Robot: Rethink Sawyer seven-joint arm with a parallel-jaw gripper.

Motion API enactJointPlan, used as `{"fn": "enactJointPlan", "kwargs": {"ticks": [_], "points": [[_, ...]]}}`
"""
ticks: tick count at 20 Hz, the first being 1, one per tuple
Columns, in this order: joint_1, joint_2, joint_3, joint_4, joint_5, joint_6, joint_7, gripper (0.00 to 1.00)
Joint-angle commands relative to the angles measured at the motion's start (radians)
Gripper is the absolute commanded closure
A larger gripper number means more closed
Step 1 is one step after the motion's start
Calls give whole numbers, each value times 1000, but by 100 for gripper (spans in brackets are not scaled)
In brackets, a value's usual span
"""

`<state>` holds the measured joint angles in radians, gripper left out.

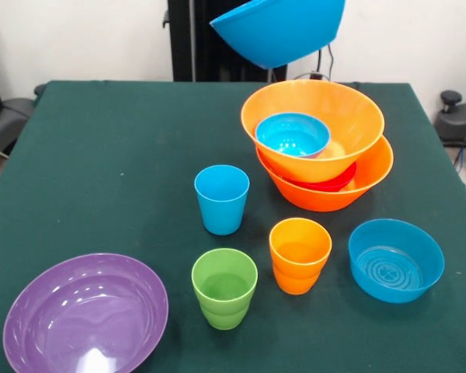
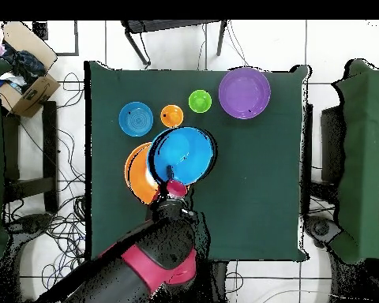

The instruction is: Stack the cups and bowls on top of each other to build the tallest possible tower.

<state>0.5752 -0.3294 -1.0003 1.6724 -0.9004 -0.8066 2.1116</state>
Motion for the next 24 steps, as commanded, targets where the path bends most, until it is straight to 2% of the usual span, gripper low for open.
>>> {"fn": "enactJointPlan", "kwargs": {"ticks": [1,6,14,17,19,22,24], "points": [[41,125,51,56,130,182,-148,100],[67,181,44,52,174,249,-77,100],[84,203,100,44,164,325,17,100],[86,173,143,38,93,365,57,100],[82,123,188,40,8,407,108,100],[81,7,303,60,-228,516,270,100],[95,-35,361,86,-385,566,412,100]]}}
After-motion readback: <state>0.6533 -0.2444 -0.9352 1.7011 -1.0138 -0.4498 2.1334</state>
